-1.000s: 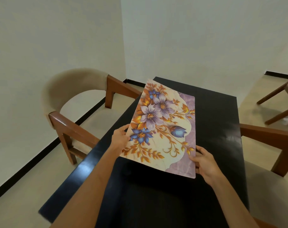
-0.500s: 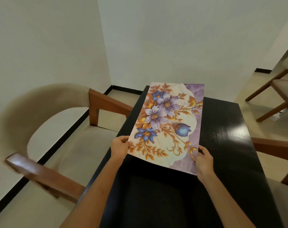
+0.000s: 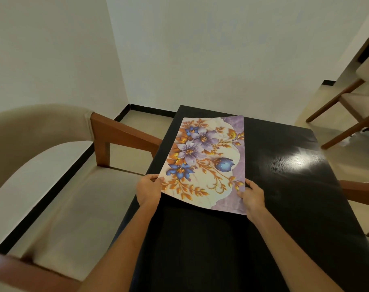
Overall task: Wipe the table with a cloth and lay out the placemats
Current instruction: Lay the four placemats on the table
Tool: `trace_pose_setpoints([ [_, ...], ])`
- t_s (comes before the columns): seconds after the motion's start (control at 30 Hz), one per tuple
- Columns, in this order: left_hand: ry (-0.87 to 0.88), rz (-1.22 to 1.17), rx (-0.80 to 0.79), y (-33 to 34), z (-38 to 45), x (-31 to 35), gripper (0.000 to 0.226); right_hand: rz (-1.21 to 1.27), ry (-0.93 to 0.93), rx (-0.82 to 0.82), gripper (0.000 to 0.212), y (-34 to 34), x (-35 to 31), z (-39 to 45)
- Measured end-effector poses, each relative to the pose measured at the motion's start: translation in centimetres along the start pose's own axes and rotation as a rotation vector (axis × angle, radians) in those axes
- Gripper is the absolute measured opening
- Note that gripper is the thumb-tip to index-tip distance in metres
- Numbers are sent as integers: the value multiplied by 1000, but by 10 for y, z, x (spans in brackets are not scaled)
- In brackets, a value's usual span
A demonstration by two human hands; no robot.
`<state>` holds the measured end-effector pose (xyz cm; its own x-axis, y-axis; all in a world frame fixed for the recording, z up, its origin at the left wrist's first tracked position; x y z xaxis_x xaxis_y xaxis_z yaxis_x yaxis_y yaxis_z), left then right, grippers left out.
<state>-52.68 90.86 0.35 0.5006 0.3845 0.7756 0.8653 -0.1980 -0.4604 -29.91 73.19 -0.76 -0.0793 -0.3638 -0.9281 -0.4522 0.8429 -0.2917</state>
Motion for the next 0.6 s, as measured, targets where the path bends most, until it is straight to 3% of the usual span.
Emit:
trace_pose_setpoints([
  [0.23,-138,-240,-36,8,2,-11,33,12,54,4,46,3,-1,9],
  [0.4,-137,-315,-11,8,3,-17,32,-53,13,-3,47,8,-5,15],
  [0.6,-166,-381,22,10,5,-19,29,-134,-58,77,37,10,-7,18],
])
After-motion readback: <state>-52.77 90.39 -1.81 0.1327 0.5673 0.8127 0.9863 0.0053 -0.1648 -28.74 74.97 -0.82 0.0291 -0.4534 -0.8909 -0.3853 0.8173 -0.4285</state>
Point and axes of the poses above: each hand's wrist, its own z-axis towards the middle knuckle, its own y-axis out of the palm, x = y × z, the point moved 2 cm from there along z, towards the middle knuckle, and after that the axes turned 12 degrees about -y, right-handed, at the moved point
